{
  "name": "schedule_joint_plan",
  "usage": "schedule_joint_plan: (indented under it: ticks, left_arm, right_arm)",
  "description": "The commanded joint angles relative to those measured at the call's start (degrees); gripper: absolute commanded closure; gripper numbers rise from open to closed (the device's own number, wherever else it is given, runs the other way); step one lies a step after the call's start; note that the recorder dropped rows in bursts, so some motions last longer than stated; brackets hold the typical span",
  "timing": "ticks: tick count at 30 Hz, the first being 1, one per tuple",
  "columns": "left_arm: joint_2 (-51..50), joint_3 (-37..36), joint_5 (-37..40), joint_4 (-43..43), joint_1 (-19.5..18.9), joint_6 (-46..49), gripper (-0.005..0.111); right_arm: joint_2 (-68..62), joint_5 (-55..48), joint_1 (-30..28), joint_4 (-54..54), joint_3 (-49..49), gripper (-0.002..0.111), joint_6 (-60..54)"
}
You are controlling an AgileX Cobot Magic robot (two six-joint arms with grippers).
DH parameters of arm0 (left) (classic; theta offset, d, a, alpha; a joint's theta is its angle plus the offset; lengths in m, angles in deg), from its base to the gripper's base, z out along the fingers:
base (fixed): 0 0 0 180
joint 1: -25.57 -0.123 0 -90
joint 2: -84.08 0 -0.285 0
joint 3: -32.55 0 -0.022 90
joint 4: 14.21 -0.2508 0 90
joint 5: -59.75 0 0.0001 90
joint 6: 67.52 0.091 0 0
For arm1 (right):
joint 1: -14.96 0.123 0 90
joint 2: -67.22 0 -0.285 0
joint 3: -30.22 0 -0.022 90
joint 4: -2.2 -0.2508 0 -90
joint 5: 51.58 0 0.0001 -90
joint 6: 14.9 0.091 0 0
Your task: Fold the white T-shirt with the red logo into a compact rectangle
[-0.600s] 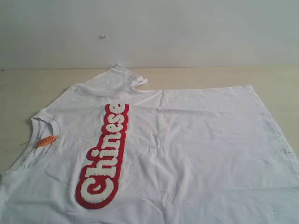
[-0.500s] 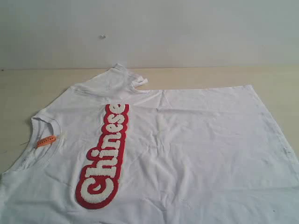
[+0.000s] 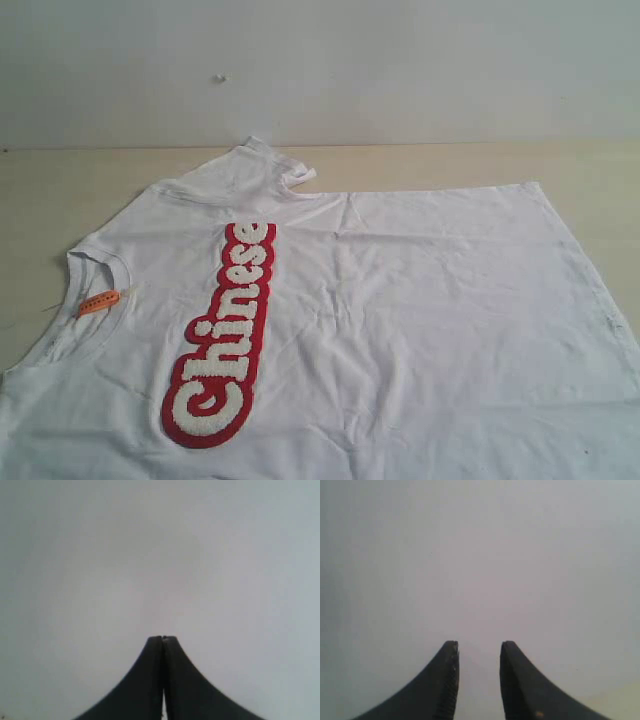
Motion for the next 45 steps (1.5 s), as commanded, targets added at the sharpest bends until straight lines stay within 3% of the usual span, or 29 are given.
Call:
schedule_joint_plan:
  ticks: [1,7,13,15,17,22,25,32,37,39,42,45]
  left_arm:
    - [-0.19,1.36,-0.70,0.70,0.32,-1.51,0.107]
    - [-2.23,1.36,4.05,0.44,0.32,-1.34,0.107]
    - [-4.03,1.36,2.69,0.19,0.32,-1.34,0.107]
    - [-5.18,1.36,0.90,0.19,0.32,-1.45,0.107]
    - [-6.66,1.58,0.34,0.08,0.32,-1.83,0.107]
    - [-12.40,5.97,0.34,-3.05,0.42,-4.84,0.107]
    - [-16.96,11.92,1.80,-14.43,0.42,-14.52,0.107]
    - [-30.53,28.88,3.82,-52.45,0.42,-45.74,0.107]
    - [-41.57,41.02,-0.83,-87.71,0.42,-80.27,0.107]
    - [-47.47,47.34,-4.59,-106.35,0.42,-96.87,0.107]
    - [-56.19,53.90,-11.73,-107.47,-1.64,-100.30,0.107]
    - [-64.22,57.95,-11.44,-107.47,-3.84,-102.13,0.107]
  right_arm:
    - [0.31,-1.88,-0.27,0.00,-0.27,0.078,-0.32]
    - [0.31,-3.42,-0.27,0.00,-0.27,0.078,3.74]
    - [0.31,-3.97,-0.27,0.00,-0.27,0.080,3.35]
    - [0.31,-3.44,-0.27,0.31,-0.27,0.089,2.59]
    - [0.31,-1.68,-0.27,0.31,-0.27,0.107,1.54]
    - [0.31,-0.35,-0.27,0.50,4.44,0.108,0.19]
    - [-1.14,-5.55,-0.27,2.48,10.63,0.108,-1.01]
    - [-16.97,-24.48,-0.27,6.29,32.74,0.108,-5.84]
    - [-30.89,-40.80,-0.27,0.49,50.64,0.108,-19.65]
    - [-36.13,-48.70,-0.27,-4.33,57.40,0.108,-27.72]
    - [-42.57,-57.88,-0.27,-10.27,65.26,0.108,-36.60]
    - [-49.35,-67.67,-0.27,-10.57,71.25,0.108,-39.31]
